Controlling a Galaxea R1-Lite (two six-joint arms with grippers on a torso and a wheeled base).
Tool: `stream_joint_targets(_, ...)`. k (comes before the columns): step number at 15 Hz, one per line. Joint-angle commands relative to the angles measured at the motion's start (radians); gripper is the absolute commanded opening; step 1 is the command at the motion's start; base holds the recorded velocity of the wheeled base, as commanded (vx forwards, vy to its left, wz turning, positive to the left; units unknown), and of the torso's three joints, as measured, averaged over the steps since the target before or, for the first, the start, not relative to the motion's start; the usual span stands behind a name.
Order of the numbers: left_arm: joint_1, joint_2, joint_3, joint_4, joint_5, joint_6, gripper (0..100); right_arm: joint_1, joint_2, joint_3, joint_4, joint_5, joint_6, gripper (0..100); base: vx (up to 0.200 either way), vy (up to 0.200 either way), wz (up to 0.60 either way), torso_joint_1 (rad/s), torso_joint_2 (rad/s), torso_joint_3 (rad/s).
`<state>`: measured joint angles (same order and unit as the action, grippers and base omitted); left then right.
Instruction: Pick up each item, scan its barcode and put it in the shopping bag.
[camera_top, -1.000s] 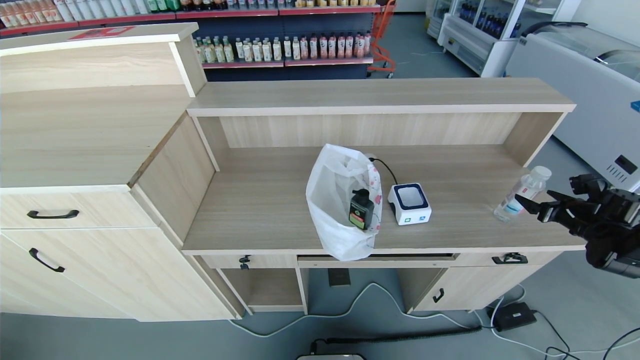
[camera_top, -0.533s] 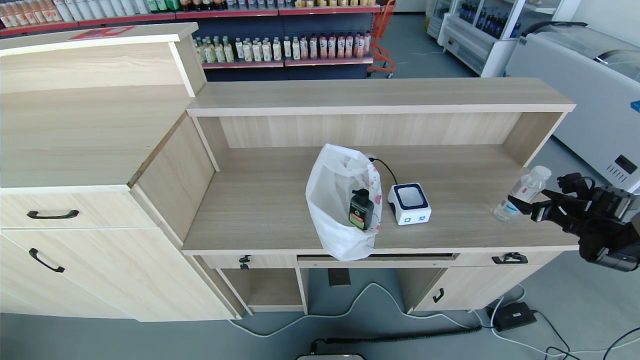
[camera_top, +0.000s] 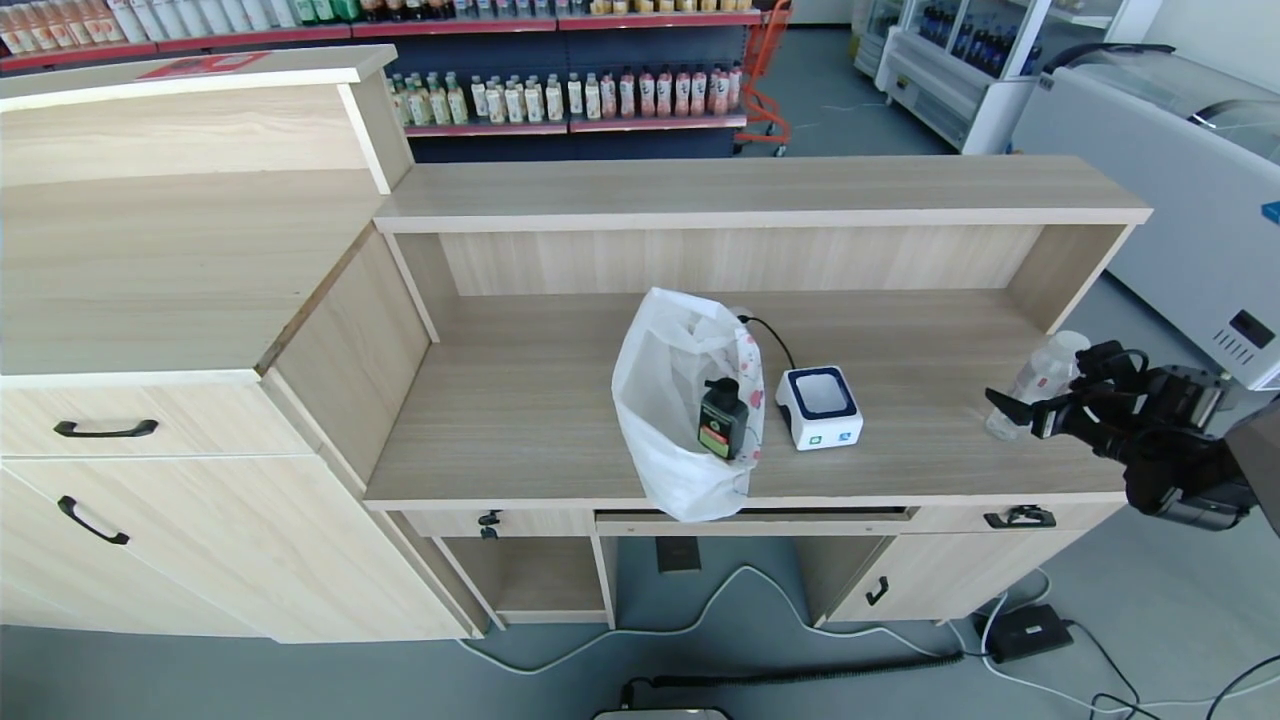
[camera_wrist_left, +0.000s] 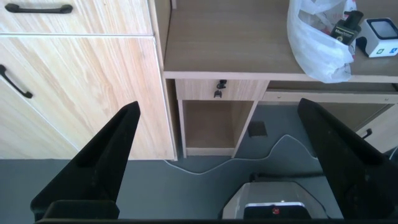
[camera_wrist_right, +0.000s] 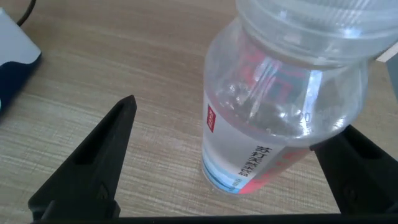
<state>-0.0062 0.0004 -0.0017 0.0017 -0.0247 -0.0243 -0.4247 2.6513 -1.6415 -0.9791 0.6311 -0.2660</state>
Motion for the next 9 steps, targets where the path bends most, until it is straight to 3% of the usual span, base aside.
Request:
stream_joint_targets(1,0.000,0.000,0.000,0.000,0.000,0.000,100,0.006,0.022,-0.023,0.004,0.001,-0.009,100,0.000,0.000,0.00,0.000,0.00,0.000)
stream_joint_targets(9,0.000,0.000,0.000,0.000,0.000,0.000,100,-0.011,0.055,-0.146,0.097,-0.024,-0.009,100,0.000,0.000,0.00,0.000,0.00,0.000)
